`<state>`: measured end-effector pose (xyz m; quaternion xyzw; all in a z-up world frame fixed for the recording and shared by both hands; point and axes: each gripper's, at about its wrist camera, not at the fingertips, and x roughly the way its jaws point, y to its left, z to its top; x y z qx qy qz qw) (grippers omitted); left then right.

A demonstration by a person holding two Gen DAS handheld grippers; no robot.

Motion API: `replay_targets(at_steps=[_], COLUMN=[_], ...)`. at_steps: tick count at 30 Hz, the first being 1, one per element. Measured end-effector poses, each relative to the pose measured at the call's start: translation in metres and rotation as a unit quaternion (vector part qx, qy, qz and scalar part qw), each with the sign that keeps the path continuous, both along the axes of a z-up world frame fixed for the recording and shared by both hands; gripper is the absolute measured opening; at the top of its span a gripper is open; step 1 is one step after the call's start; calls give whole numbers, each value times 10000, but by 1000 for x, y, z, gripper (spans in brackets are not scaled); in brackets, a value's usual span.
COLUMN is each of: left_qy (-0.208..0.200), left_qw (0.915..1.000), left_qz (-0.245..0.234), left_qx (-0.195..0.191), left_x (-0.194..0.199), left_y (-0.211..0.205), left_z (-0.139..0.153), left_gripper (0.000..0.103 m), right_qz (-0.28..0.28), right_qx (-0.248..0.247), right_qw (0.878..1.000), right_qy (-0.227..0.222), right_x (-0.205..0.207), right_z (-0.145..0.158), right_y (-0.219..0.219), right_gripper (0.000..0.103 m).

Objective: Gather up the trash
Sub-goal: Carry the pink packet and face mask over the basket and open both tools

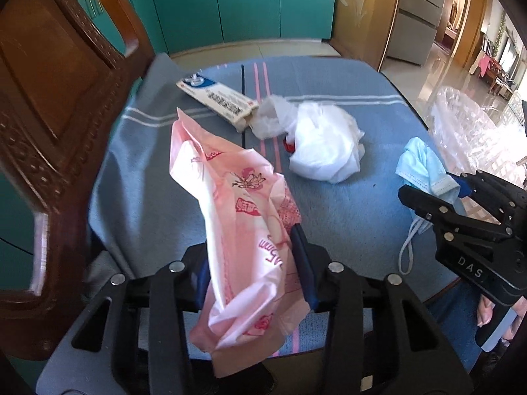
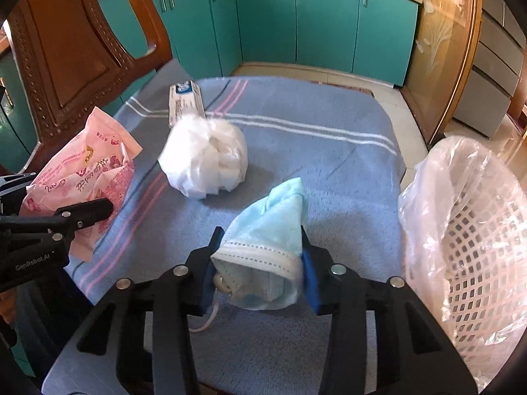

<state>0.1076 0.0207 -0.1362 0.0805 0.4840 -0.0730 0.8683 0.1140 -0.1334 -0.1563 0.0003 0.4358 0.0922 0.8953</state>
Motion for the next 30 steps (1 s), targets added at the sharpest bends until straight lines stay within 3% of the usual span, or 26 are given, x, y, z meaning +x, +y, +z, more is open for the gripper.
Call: replay_targets(at_steps=[10,13,19,24,27,30], left_qy=[-397,-388,-472,-311,124,223], left_qw=[9990,9980,9937,9817,9649,9525], left_qz=[-207,-360,-859,-1629,-2274,-2799], left_qx=[-78,-355,-542,-935,-1306,-1180], left_x=[-12,-11,-2,9,11,6], left_y=[-12,-20,-61,-130,-188,-240], left_z=[38,52,65,67,56,43], left_gripper=[44,44,44,44,44,44], right_qz=[-19,-277,-1256,-1936,-2305,-2604], right_qx=[222,336,254,131,123,223], right_qw=[9985,9961,9855,9753,9681,9609], right_qy=[-505,-770,-1111,-1052,-974,-914], right_x=[-19,-28,-58,-85,-100,-115], right_z=[40,61,88,85,77,73], right_y=[-14,-40,-119,-171,-196,-215], right_gripper=[40,40,40,40,40,40])
